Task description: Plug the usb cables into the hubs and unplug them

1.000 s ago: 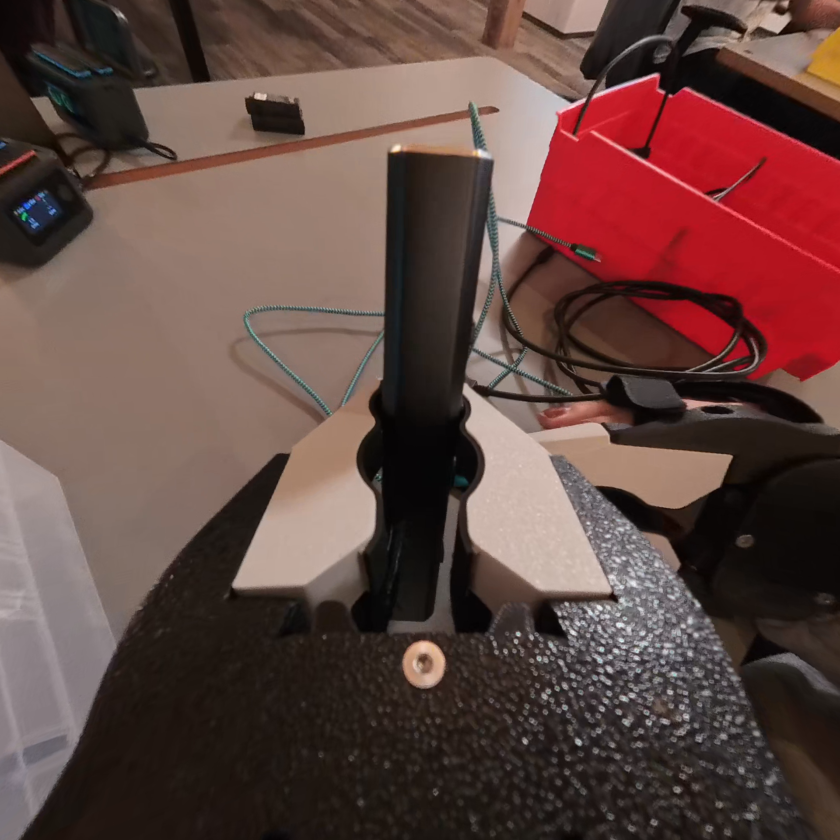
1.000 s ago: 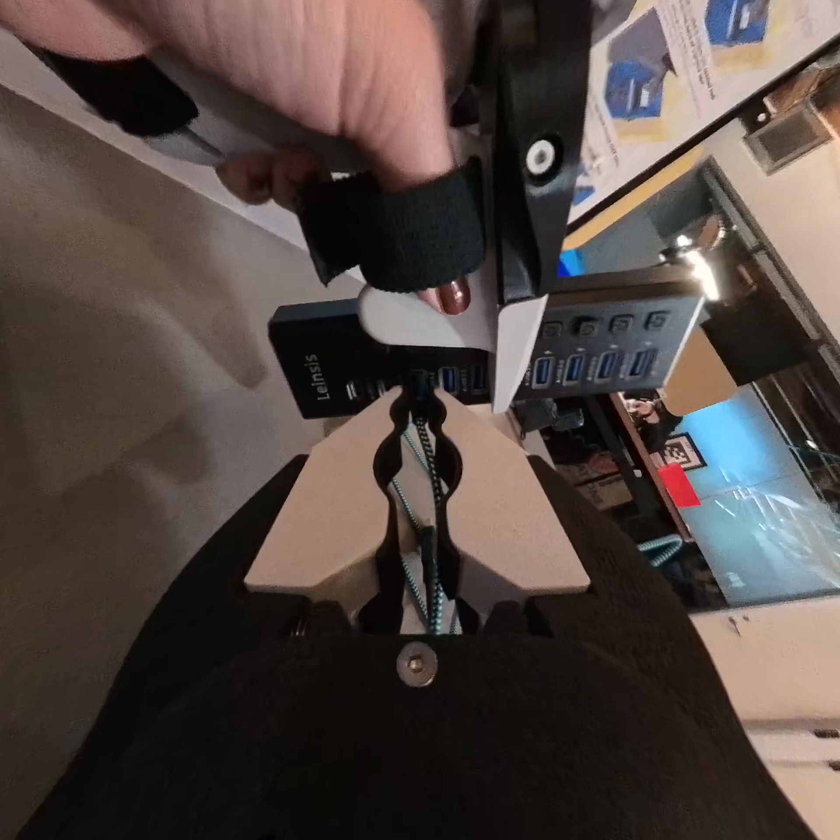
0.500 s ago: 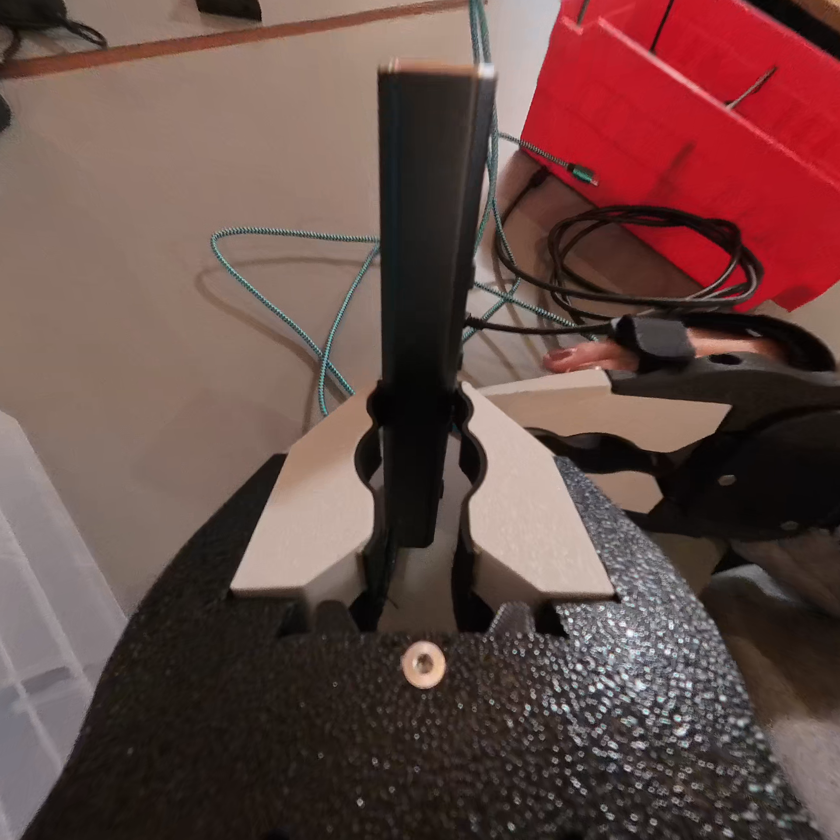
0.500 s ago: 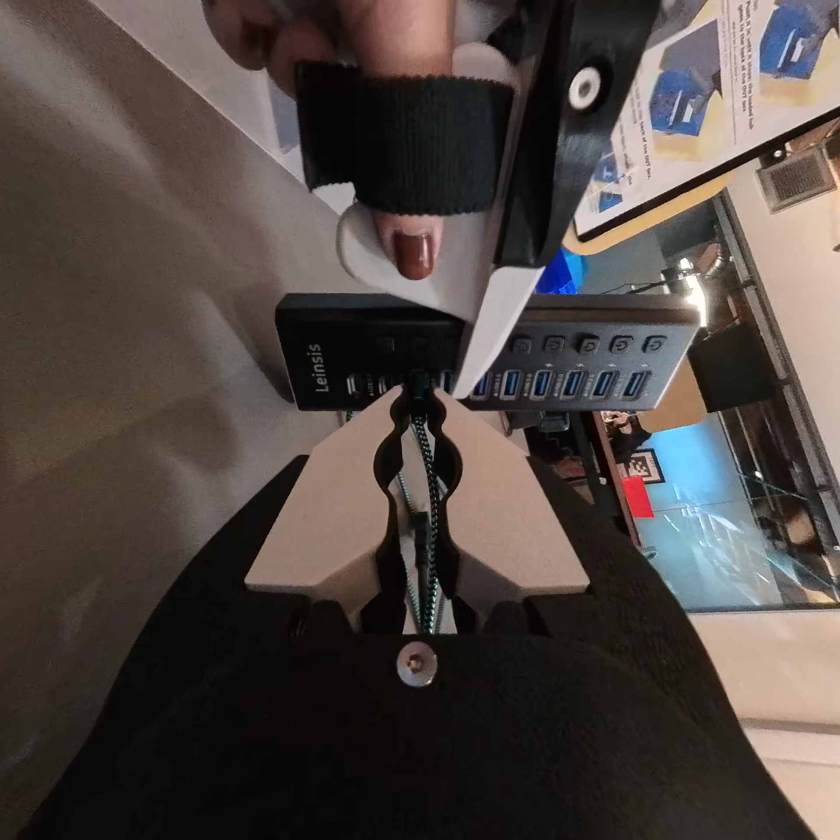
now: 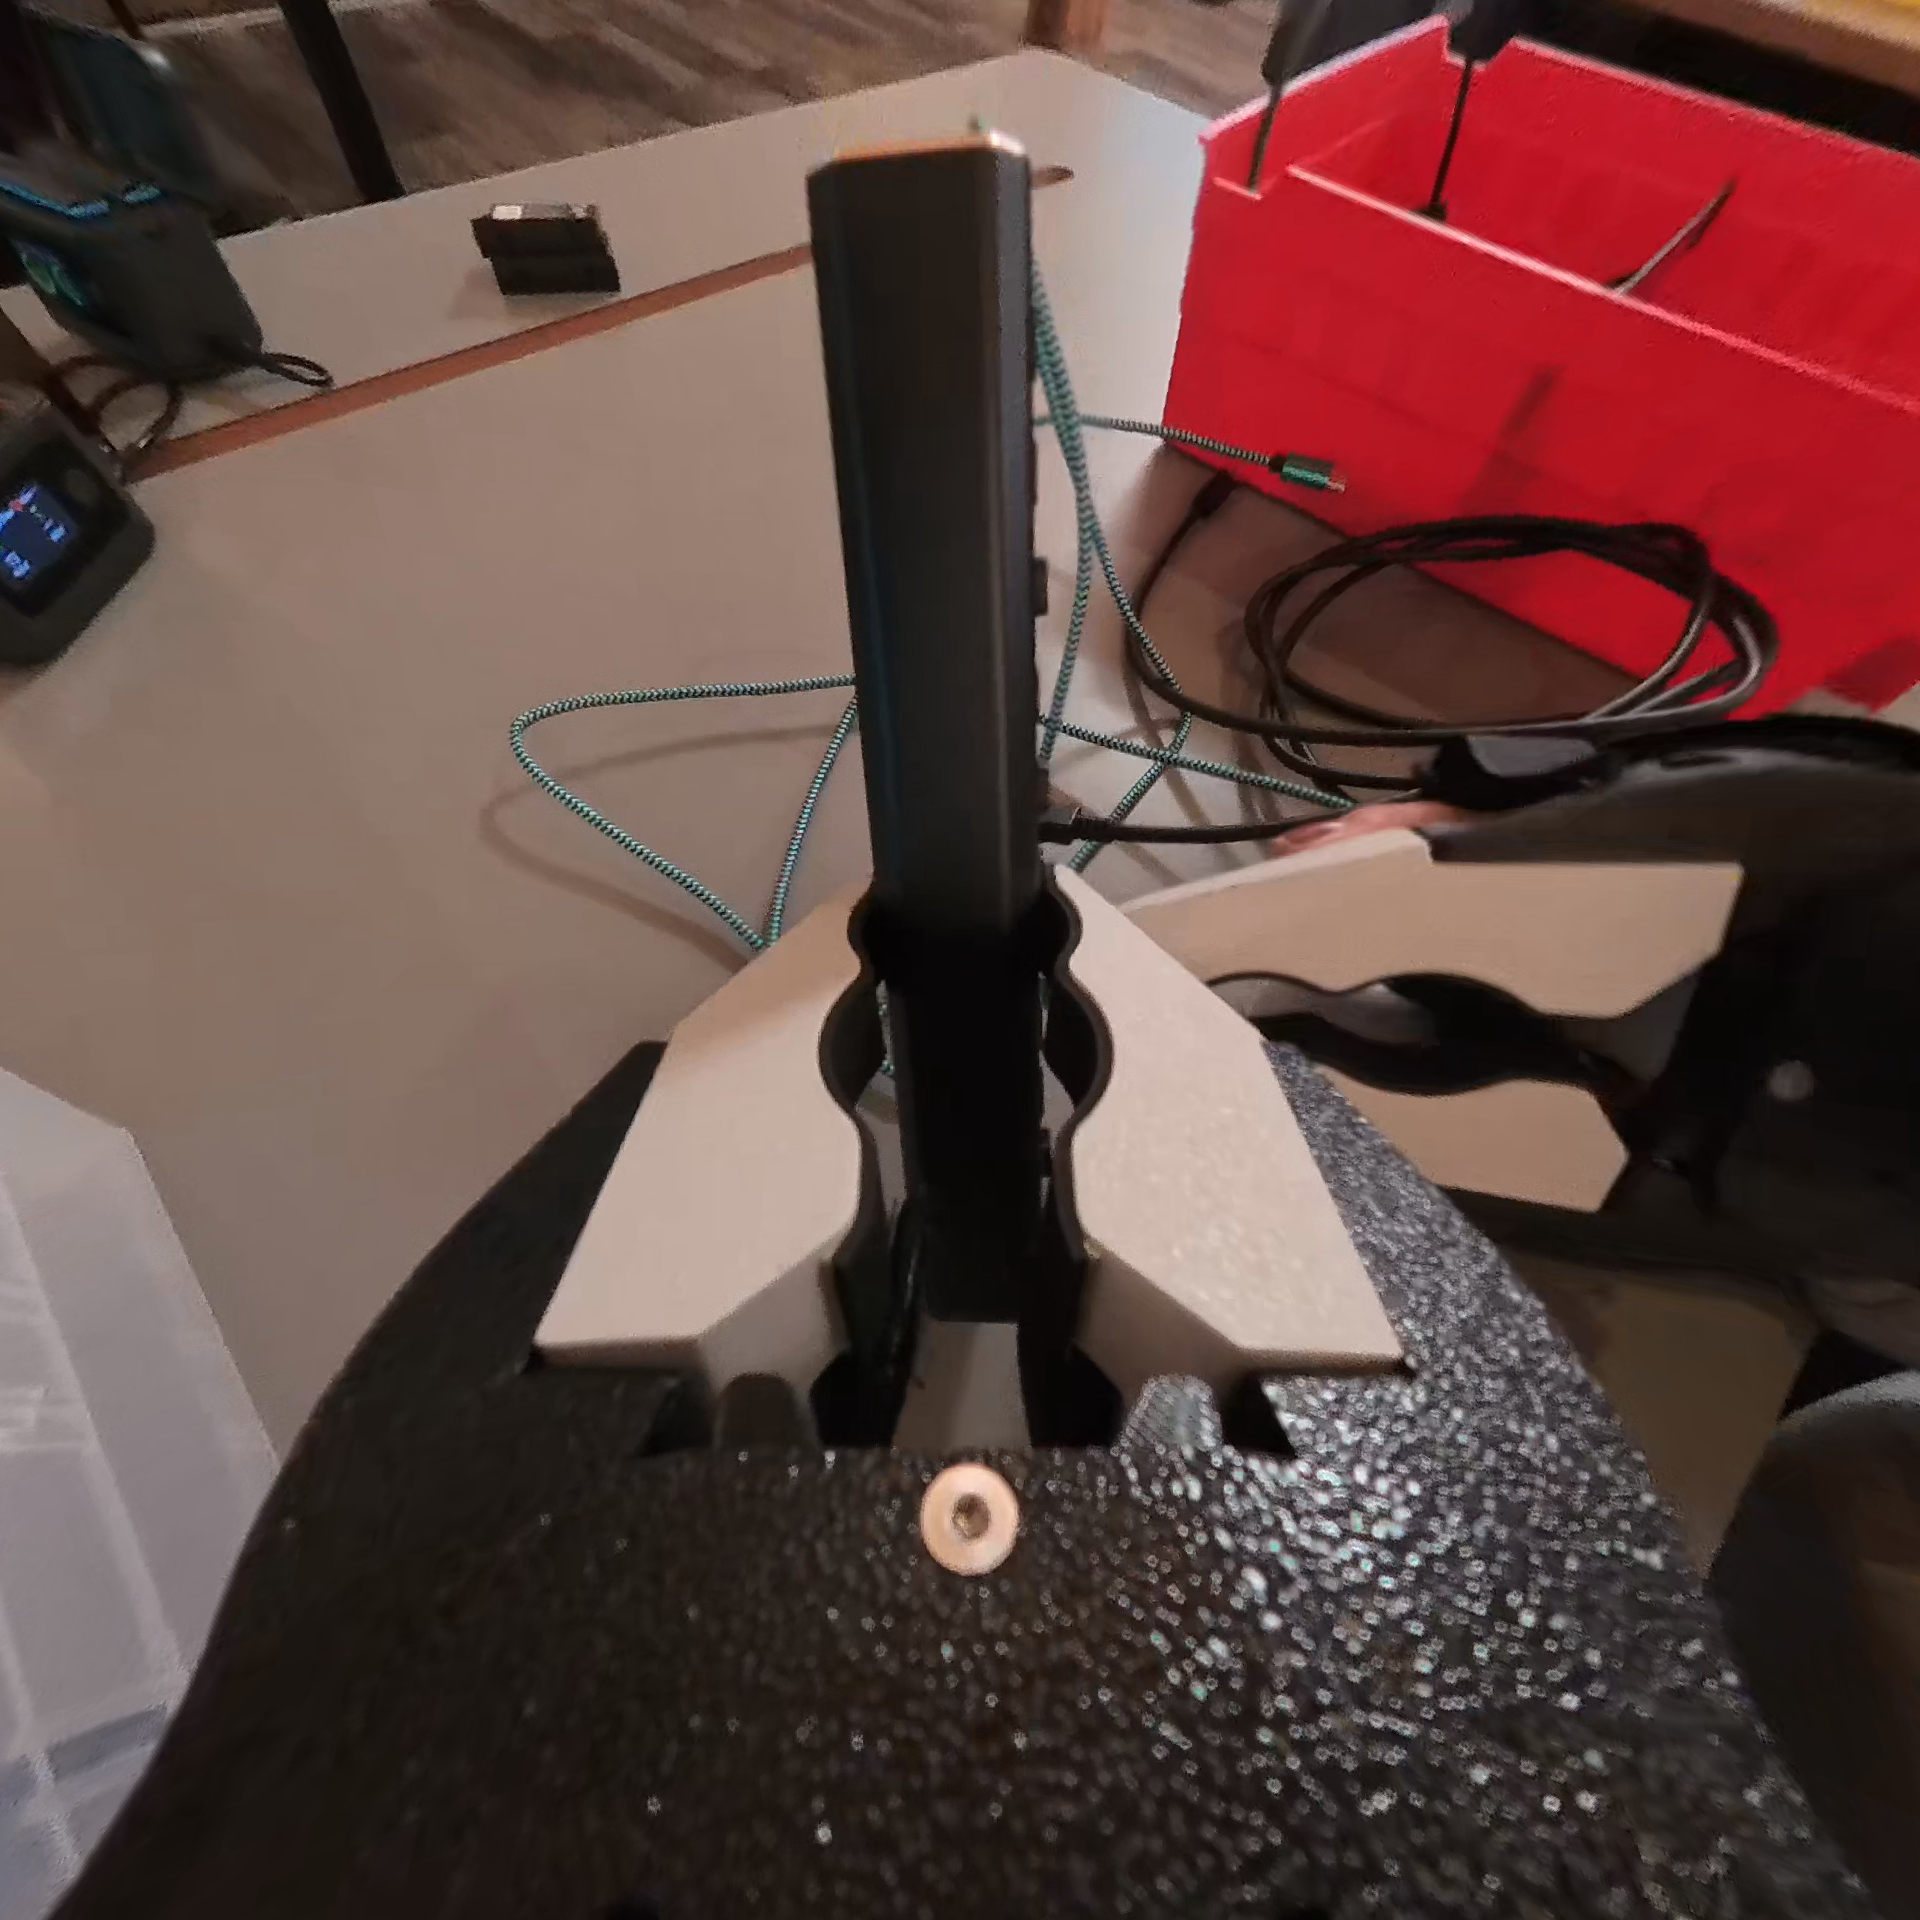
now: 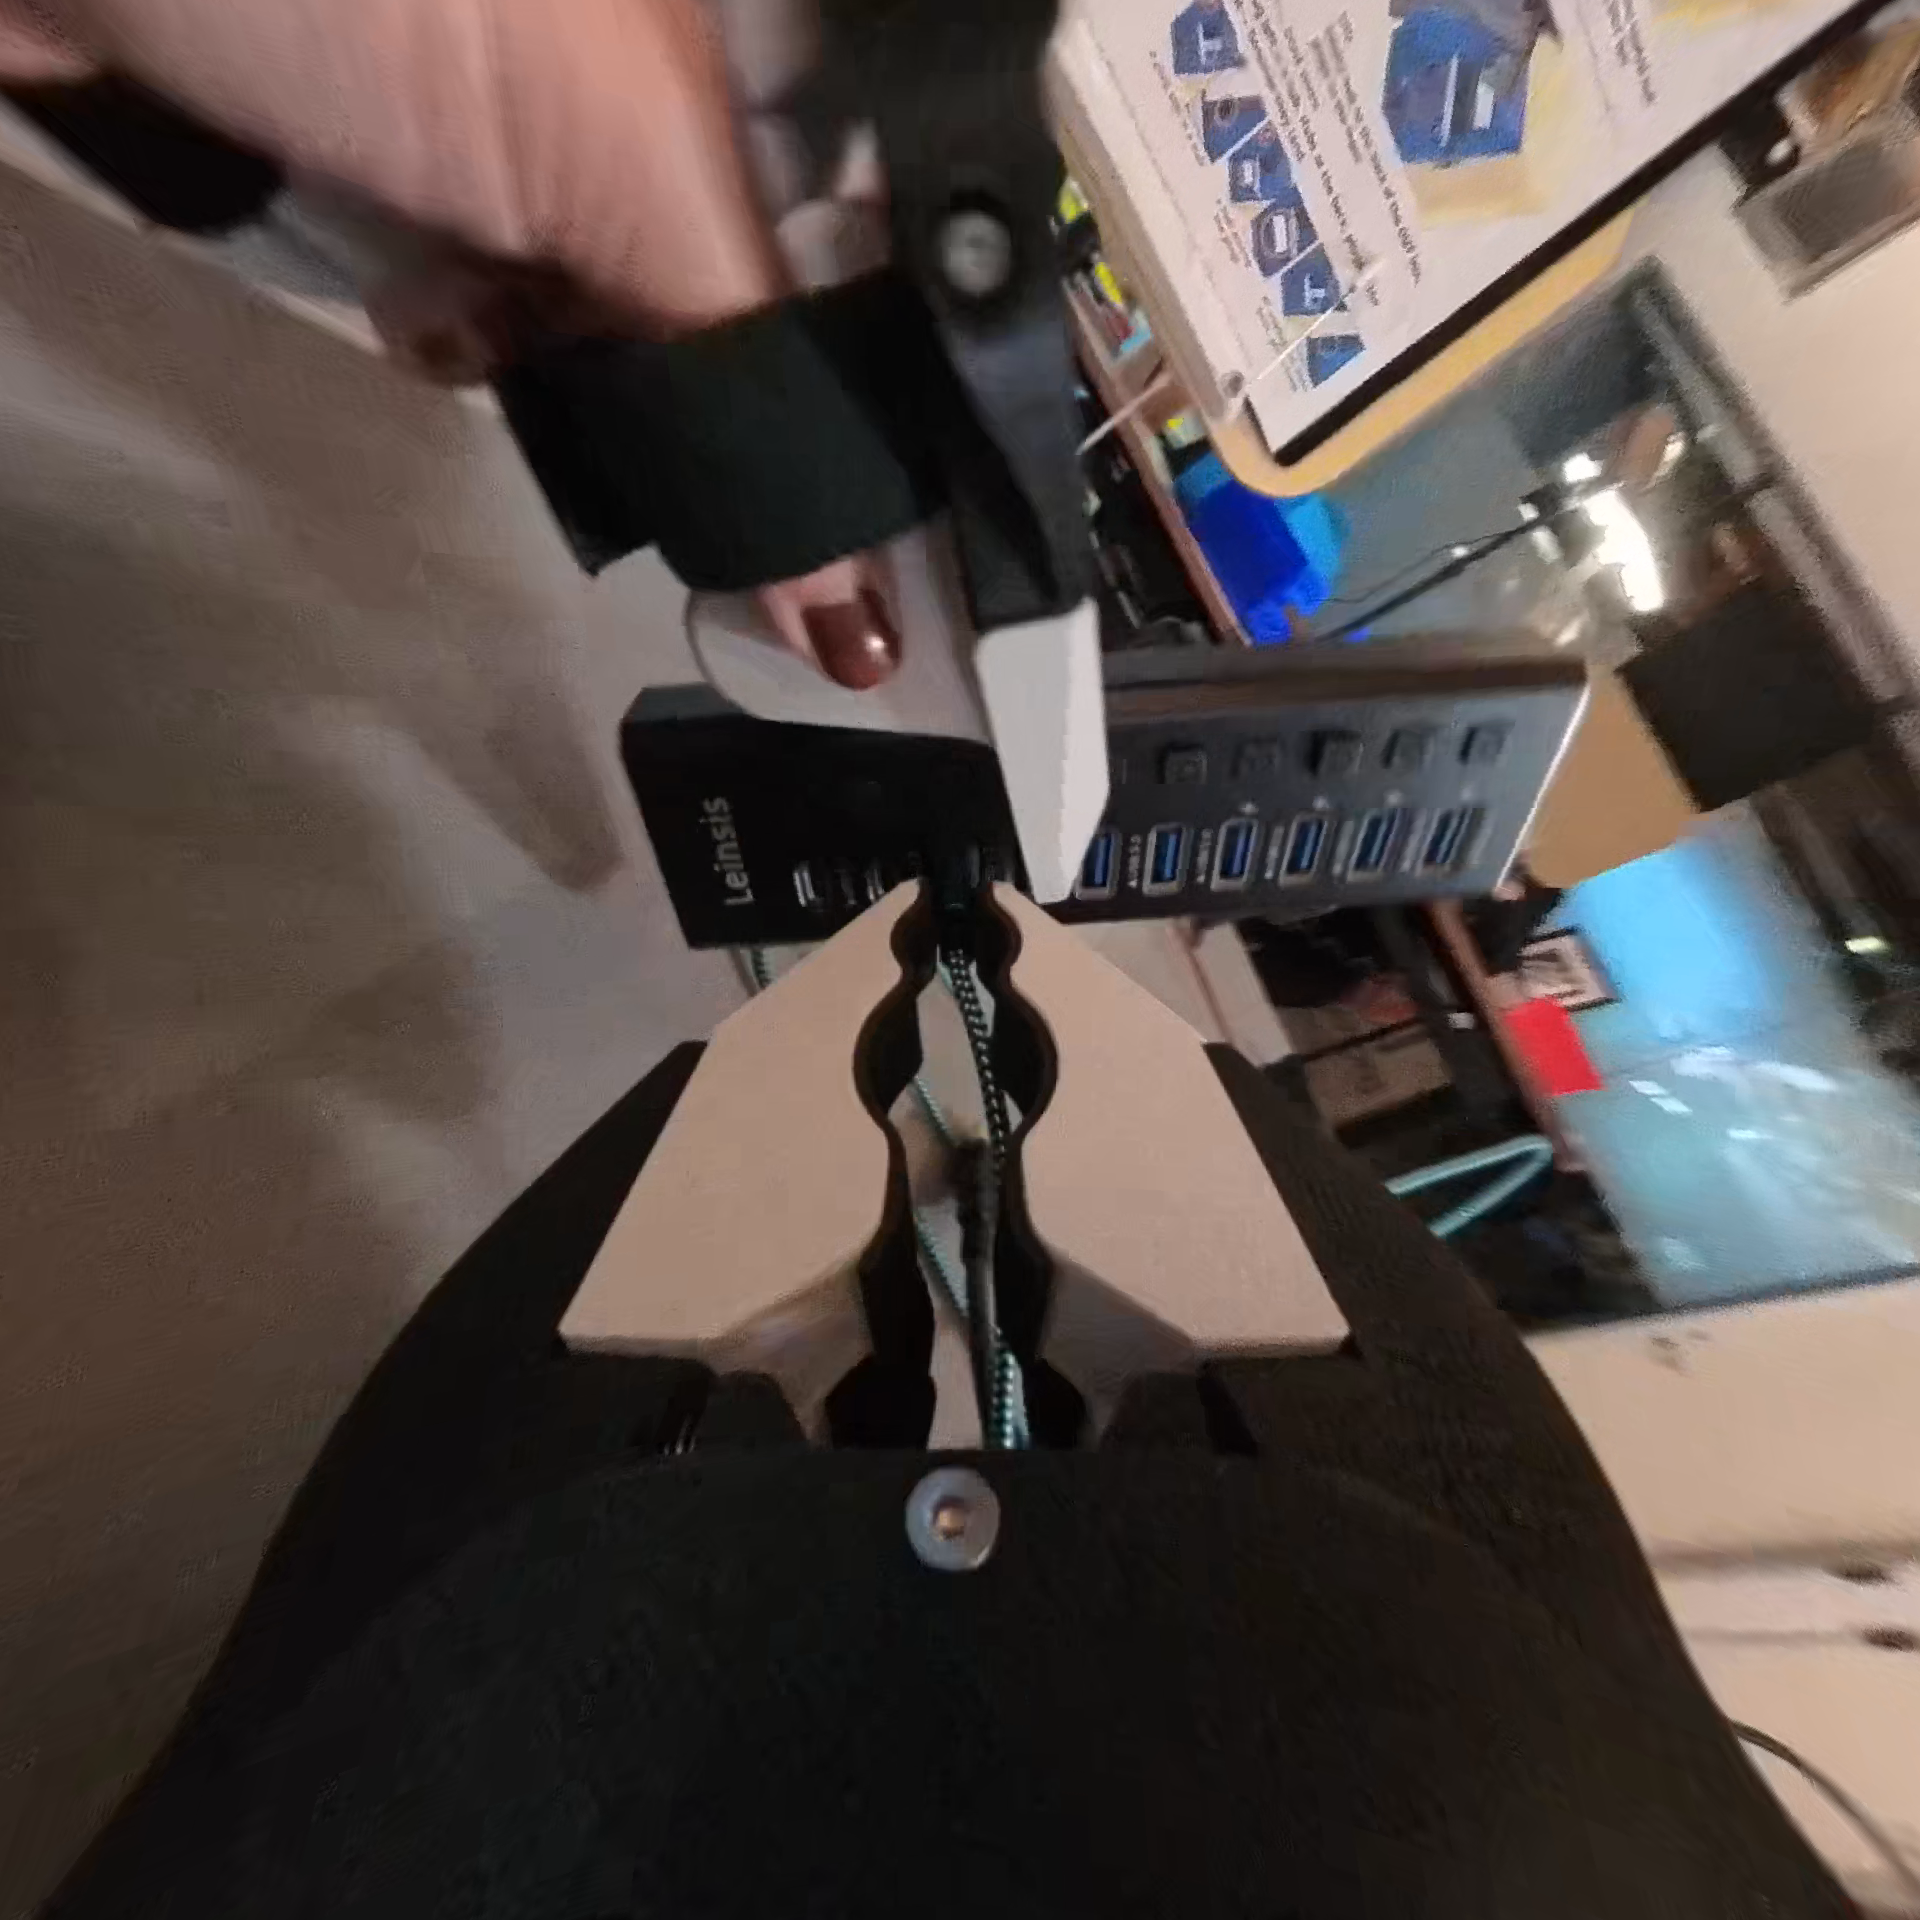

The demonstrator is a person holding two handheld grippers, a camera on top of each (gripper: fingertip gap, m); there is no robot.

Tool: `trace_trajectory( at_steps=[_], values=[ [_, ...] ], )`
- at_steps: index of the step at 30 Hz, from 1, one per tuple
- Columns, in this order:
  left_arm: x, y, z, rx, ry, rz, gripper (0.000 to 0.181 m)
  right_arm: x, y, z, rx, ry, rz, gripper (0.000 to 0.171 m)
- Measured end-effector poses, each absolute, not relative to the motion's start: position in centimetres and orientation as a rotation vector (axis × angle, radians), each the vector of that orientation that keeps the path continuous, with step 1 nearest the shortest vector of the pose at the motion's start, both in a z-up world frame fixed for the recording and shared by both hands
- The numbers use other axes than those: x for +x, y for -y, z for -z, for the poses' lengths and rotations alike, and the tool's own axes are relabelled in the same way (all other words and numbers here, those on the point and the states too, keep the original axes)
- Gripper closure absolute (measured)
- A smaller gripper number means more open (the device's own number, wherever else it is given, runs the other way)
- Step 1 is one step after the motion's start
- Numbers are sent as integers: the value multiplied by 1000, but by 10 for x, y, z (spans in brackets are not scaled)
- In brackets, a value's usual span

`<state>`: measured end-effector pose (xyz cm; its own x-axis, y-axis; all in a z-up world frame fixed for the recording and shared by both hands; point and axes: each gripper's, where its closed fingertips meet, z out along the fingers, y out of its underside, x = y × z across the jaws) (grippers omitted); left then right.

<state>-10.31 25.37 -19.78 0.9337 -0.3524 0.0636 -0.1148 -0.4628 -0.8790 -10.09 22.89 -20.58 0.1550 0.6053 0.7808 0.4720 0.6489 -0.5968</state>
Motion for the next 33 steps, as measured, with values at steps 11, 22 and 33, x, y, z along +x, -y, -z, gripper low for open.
trace_trajectory(
  at_steps=[11, 22, 33],
  values=[
    [-96, -258, 188, -2017, -355, 298, 156, -96, -230, 197, -952, 1426, -93, 166],
    [-149, -275, 168, -2026, -232, 84, 158, -83, -216, 177, -840, 1341, -98, 166],
    [-118, -235, 187, -2131, -203, 312, 158, -53, -253, 160, -1286, 1173, -635, 167]
  ],
)
